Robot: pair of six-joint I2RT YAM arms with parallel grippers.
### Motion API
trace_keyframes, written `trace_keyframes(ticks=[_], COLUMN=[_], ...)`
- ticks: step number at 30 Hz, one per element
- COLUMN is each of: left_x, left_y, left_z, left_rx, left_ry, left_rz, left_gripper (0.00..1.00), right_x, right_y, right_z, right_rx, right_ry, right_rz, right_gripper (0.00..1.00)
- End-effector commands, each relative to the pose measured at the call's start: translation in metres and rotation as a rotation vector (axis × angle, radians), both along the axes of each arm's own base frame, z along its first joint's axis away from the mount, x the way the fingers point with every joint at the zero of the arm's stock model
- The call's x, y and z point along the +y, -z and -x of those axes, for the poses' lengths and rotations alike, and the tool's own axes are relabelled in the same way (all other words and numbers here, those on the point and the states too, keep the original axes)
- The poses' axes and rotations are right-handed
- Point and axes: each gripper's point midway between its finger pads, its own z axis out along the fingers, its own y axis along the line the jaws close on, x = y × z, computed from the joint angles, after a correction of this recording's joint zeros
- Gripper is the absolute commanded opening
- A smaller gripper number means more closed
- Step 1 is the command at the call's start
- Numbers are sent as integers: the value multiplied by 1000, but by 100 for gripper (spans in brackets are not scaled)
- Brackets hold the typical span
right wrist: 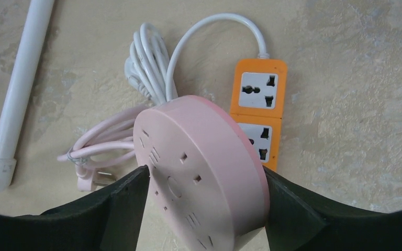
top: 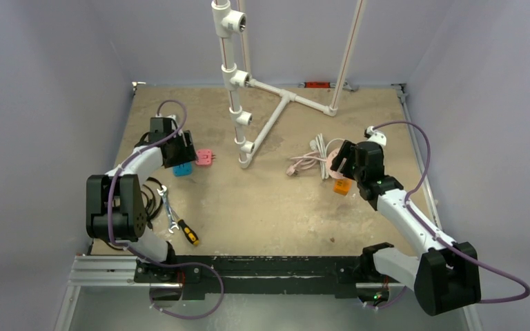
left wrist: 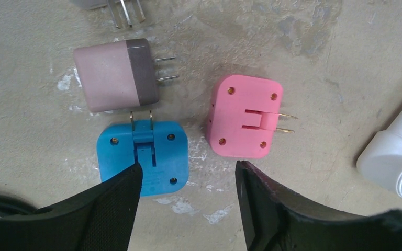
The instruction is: Pull the plug off the socket
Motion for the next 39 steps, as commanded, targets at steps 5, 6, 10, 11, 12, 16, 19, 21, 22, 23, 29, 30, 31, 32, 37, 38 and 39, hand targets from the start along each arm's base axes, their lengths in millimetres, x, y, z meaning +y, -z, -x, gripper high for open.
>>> trace_keyframes(ticks=[5, 6, 10, 11, 12, 16, 19, 21, 22, 23, 29, 30, 31, 32, 37, 38, 39], left_x=[15, 16, 20, 19, 20, 19, 18, 8, 4, 0, -12, -13, -13, -13, -6, -4, -2], left_y=[-48, -51, -66, -69, -73, -88, -104, -116, -123, -131, -183, -190, -198, -206, -245, -252, -258], left_z=[-13, -13, -12, -11, -11, -8, -6, -4, -2, 0, 22, 25, 29, 32, 56, 61, 67], left_rx=[-142, -154, -202, -216, -226, -271, -314, -351, -374, -400, -590, -620, -649, -678, -828, -858, -886], left_ry=[-33, -38, -54, -54, -58, -56, -56, -24, -13, -3, 12, 12, 9, 8, -37, -49, -60], left_rz=[-64, -69, -82, -82, -85, -90, -122, -144, -157, -175, -236, -228, -222, -216, -197, -193, -187], left_gripper=[73, 74, 78, 80, 81, 84, 87, 89, 89, 90, 96, 97, 97, 98, 100, 99, 100], right_x=[-8, -8, -8, -8, -9, -10, -10, -11, -11, -12, -24, -26, -26, -26, -26, -25, -24], right_y=[-8, -8, -13, -14, -15, -23, -32, -42, -47, -53, -103, -115, -126, -137, -186, -196, -202], right_z=[0, 1, 3, 3, 4, 6, 7, 8, 9, 11, 19, 20, 21, 23, 36, 41, 44], right_rx=[-28, -28, -37, -37, -37, -49, -68, -94, -110, -126, -275, -313, -345, -381, -556, -593, -623], right_ry=[37, 38, 38, 37, 37, 42, 41, 36, 33, 31, 33, 28, 20, 10, -32, -43, -52], right_rz=[3, 3, 0, 0, -1, -4, -8, -7, -4, -2, 53, 71, 74, 80, 97, 94, 93], right_gripper=[94, 97, 99, 99, 99, 99, 99, 99, 99, 99, 99, 99, 99, 99, 99, 99, 99])
